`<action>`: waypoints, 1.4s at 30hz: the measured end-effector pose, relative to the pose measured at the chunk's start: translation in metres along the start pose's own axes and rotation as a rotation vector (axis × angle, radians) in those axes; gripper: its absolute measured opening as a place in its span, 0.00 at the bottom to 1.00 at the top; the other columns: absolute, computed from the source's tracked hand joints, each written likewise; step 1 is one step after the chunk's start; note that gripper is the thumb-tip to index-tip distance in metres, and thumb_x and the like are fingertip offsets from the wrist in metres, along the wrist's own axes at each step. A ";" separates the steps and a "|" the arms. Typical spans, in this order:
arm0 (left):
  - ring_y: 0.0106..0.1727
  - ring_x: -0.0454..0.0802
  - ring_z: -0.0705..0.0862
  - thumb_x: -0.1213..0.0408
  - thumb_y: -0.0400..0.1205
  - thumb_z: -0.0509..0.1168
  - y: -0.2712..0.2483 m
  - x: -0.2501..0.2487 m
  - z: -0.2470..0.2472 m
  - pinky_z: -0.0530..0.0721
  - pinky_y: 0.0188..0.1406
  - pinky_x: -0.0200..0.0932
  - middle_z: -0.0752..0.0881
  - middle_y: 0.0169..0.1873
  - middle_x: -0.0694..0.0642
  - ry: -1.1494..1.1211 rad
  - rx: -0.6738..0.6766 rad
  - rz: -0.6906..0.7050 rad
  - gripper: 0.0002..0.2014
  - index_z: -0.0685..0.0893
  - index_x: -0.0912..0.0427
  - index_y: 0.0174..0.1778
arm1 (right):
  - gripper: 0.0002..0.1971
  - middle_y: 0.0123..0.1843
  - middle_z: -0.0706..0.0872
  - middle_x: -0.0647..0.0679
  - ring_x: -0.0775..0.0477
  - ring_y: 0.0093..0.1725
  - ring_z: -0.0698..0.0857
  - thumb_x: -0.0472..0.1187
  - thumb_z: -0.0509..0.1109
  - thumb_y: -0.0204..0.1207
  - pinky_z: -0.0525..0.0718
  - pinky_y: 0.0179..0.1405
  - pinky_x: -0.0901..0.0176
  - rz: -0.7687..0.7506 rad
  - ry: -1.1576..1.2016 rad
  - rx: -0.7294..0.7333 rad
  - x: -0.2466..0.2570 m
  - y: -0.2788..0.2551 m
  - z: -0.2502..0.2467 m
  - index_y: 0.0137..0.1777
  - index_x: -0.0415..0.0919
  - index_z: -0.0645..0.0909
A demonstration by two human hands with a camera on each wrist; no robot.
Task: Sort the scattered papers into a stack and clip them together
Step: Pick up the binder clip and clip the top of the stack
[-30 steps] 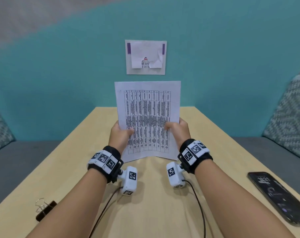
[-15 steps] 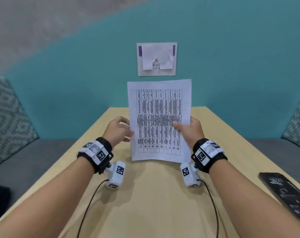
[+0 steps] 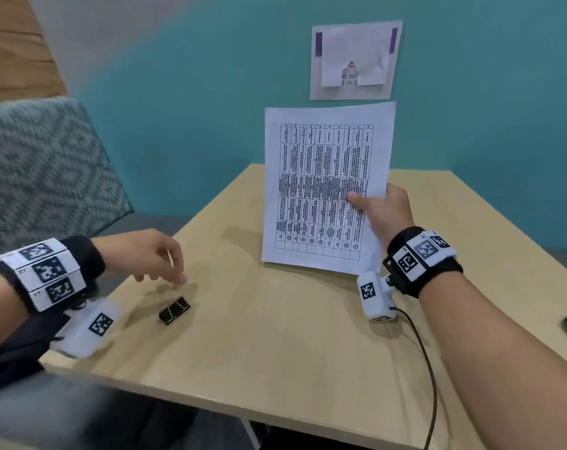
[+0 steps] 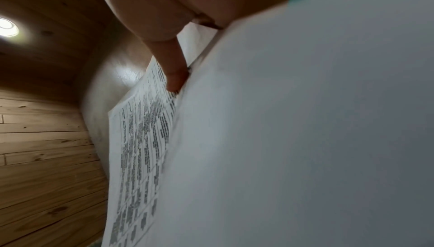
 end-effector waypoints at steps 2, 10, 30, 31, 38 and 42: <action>0.31 0.42 0.81 0.55 0.76 0.80 -0.007 0.010 0.003 0.81 0.35 0.40 0.88 0.27 0.43 0.024 0.046 -0.033 0.09 0.91 0.56 0.45 | 0.07 0.51 0.92 0.48 0.47 0.52 0.90 0.34 0.78 0.77 0.85 0.53 0.57 0.007 0.010 0.008 -0.002 0.001 0.006 0.48 0.47 0.86; 0.35 0.44 0.85 0.58 0.78 0.78 -0.010 0.023 0.016 0.81 0.34 0.40 0.92 0.34 0.51 0.018 0.162 -0.097 0.07 0.92 0.53 0.36 | 0.11 0.53 0.94 0.48 0.45 0.55 0.92 0.34 0.79 0.75 0.88 0.63 0.45 0.069 0.065 -0.014 -0.014 0.004 0.009 0.57 0.42 0.89; 0.46 0.60 0.92 0.72 0.69 0.84 -0.039 -0.186 -0.147 0.91 0.51 0.61 0.92 0.42 0.62 -0.377 -0.757 0.585 0.32 0.63 0.50 0.42 | 0.10 0.53 0.93 0.47 0.45 0.55 0.92 0.33 0.78 0.76 0.87 0.62 0.48 -0.001 0.043 0.039 0.007 -0.005 0.003 0.55 0.42 0.87; 0.45 0.59 0.92 0.72 0.69 0.84 -0.048 -0.201 -0.151 0.91 0.49 0.57 0.91 0.42 0.61 -0.319 -0.811 0.655 0.32 0.62 0.51 0.43 | 0.08 0.52 0.93 0.47 0.44 0.55 0.92 0.32 0.78 0.77 0.88 0.61 0.49 -0.020 0.033 0.047 0.010 -0.006 0.004 0.52 0.44 0.87; 0.46 0.56 0.90 0.73 0.73 0.79 -0.075 -0.253 -0.159 0.88 0.47 0.61 0.87 0.39 0.51 -0.006 -0.992 0.917 0.29 0.61 0.52 0.45 | 0.07 0.49 0.95 0.48 0.45 0.52 0.93 0.33 0.78 0.76 0.89 0.60 0.45 -0.138 -0.005 0.064 0.030 -0.012 0.010 0.50 0.45 0.88; 0.47 0.57 0.91 0.76 0.72 0.78 -0.076 -0.257 -0.163 0.87 0.42 0.59 0.84 0.35 0.47 0.046 -1.029 0.948 0.30 0.60 0.47 0.42 | 0.05 0.48 0.95 0.47 0.42 0.51 0.93 0.35 0.79 0.76 0.89 0.59 0.44 -0.207 -0.032 0.060 0.039 -0.016 0.012 0.48 0.46 0.89</action>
Point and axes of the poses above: each hand's wrist, its own y-axis towards the middle knuckle, its own z-axis out of the palm, x = y × z, the point moved 9 cm from there along y, towards the middle knuckle
